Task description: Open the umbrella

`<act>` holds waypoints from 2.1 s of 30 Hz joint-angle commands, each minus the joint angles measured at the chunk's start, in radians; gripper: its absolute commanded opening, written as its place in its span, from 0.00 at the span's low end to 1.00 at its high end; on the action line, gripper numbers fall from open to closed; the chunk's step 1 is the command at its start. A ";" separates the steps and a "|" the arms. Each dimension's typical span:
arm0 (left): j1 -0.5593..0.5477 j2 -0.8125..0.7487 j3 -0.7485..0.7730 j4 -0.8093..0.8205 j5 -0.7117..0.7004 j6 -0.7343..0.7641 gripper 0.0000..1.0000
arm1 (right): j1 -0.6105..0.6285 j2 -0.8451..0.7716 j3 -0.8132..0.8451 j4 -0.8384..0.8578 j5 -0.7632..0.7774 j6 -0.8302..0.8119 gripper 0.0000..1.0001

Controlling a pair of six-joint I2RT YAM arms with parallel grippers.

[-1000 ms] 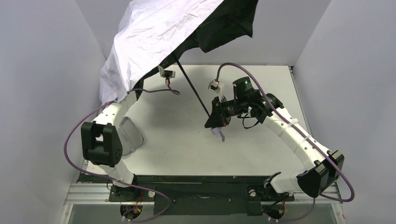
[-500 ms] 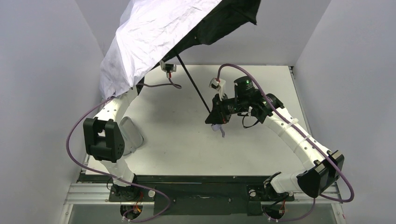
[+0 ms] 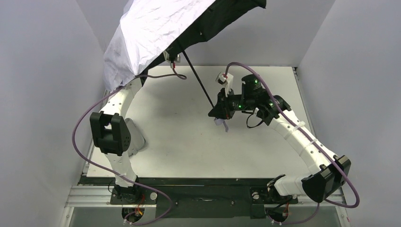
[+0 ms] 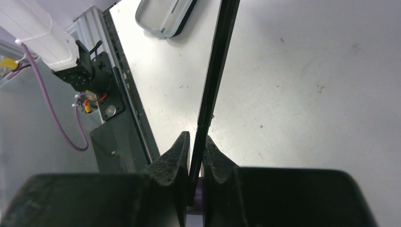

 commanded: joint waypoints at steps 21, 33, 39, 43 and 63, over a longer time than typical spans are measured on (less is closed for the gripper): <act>0.317 0.123 0.354 0.002 -0.607 -0.063 0.18 | 0.091 -0.033 -0.164 -0.570 -0.144 -0.151 0.00; 0.281 0.083 0.302 0.057 -0.572 -0.087 0.20 | 0.167 0.102 -0.134 -0.623 -0.138 -0.186 0.00; 0.295 0.086 0.320 0.040 -0.586 -0.093 0.18 | 0.186 0.103 -0.110 -0.645 -0.137 -0.217 0.00; 0.271 -0.039 0.123 0.016 -0.513 -0.143 0.07 | 0.184 0.092 -0.049 -0.611 -0.136 -0.227 0.00; -0.168 -0.267 -0.436 0.194 -0.317 -0.094 0.00 | 0.125 0.154 0.183 -0.122 -0.175 0.234 0.39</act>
